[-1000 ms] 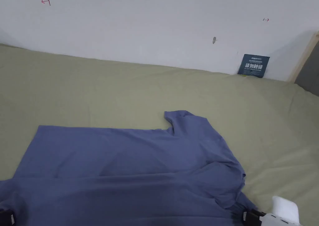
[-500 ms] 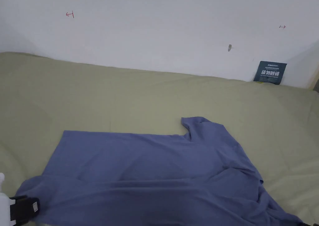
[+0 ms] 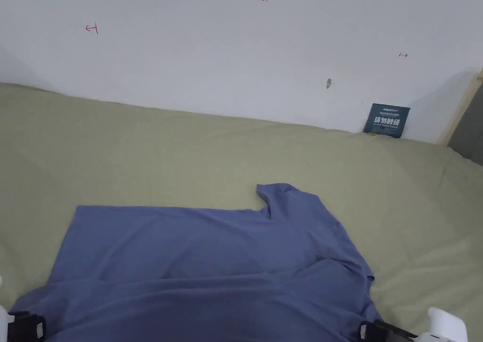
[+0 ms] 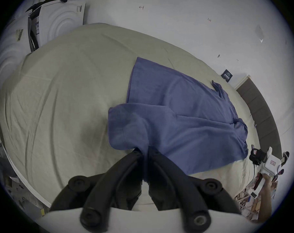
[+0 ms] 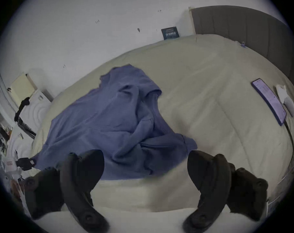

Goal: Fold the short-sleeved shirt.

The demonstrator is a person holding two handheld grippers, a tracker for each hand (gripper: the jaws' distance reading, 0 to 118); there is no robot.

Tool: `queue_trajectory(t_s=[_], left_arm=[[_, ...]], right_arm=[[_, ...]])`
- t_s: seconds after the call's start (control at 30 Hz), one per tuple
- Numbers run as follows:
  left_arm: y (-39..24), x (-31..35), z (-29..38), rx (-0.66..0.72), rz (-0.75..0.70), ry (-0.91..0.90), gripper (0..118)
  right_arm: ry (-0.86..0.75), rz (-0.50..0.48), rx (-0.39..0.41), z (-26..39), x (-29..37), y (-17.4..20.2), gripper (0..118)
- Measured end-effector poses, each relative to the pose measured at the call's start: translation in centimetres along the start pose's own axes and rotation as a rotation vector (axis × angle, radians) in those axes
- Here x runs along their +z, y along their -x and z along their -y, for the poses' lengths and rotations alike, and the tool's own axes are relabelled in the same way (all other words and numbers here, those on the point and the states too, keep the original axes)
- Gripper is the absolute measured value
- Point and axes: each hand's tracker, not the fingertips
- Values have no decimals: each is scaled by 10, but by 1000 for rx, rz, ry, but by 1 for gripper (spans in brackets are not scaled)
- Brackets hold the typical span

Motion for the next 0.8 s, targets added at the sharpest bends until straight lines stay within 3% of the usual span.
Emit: queue_trajectory(t_s=[0.07, 0.1, 0.13, 0.2, 0.27, 0.47, 0.67, 0.8], left_arm=[[1, -3, 2, 6, 1, 7, 5], [2, -6, 2, 14, 4, 12, 5], [3, -9, 3, 17, 4, 18, 5], [5, -11, 7, 27, 1, 27, 5], [7, -12, 9, 34, 18, 26, 5], [2, -1, 12, -22, 30, -5, 5], [14, 21, 9, -2, 74, -32, 5], [18, 39, 15, -10, 72, -36, 5]], right_arm=[[53, 44, 14, 0, -22, 0, 103], [79, 89, 21, 0, -31, 0, 96], [67, 125, 32, 1, -32, 3, 76], [-66, 154, 87, 4, -18, 7, 5], [-63, 90, 26, 6, -13, 7, 5], [-101, 87, 67, 17, 24, 17, 5], [-82, 3, -66, 16, 64, 10, 5], [-69, 9, -87, 21, 94, 5, 5]])
